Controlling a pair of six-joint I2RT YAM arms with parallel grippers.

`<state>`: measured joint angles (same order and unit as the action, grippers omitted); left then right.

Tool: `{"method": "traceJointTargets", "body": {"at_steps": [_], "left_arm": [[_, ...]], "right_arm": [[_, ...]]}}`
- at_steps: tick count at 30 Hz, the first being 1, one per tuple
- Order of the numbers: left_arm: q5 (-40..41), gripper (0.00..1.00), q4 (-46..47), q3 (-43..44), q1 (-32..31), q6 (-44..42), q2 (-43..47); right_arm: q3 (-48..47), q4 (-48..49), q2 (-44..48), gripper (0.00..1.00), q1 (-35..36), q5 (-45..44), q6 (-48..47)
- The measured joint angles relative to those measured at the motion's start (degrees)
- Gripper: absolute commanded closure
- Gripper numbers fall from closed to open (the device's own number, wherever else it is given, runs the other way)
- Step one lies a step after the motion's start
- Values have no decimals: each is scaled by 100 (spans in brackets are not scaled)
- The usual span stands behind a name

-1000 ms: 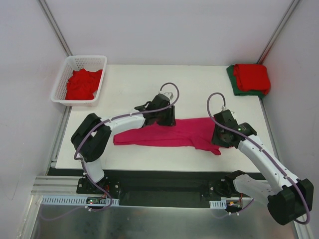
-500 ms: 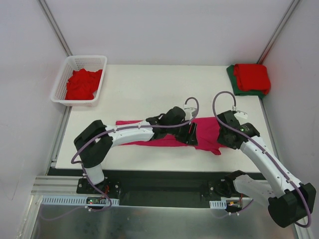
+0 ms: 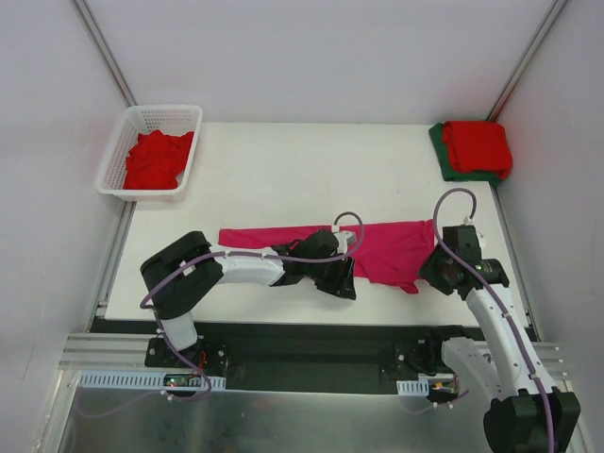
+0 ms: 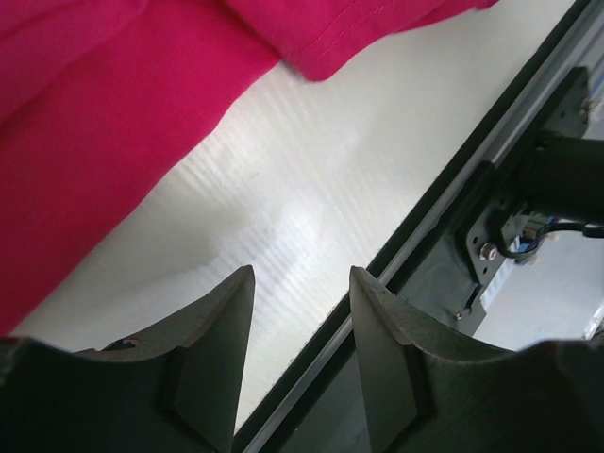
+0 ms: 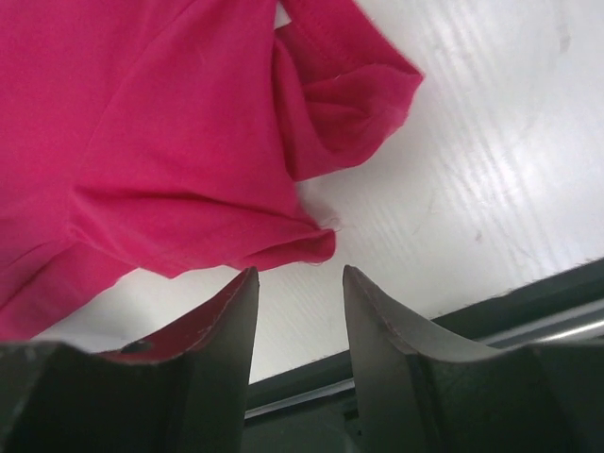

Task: Fold and stack the t-shirts
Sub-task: Fold the other side of the tshirt into a rectangle

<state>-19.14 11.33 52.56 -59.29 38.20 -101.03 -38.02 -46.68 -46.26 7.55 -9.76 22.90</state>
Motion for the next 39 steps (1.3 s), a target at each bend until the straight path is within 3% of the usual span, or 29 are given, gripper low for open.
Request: {"method": "traceJointTargets", "body": {"at_steps": [7, 12, 39], "left_arm": [[11, 58, 570, 85, 0, 170, -98], [13, 60, 789, 391, 0, 229, -442], [302, 62, 1285, 1084, -153, 382, -1464]], "right_arm": [[540, 385, 127, 55, -365, 1224, 2], [688, 439, 157, 56, -549, 1578, 0], [549, -76, 592, 56, -970, 1600, -354]]}}
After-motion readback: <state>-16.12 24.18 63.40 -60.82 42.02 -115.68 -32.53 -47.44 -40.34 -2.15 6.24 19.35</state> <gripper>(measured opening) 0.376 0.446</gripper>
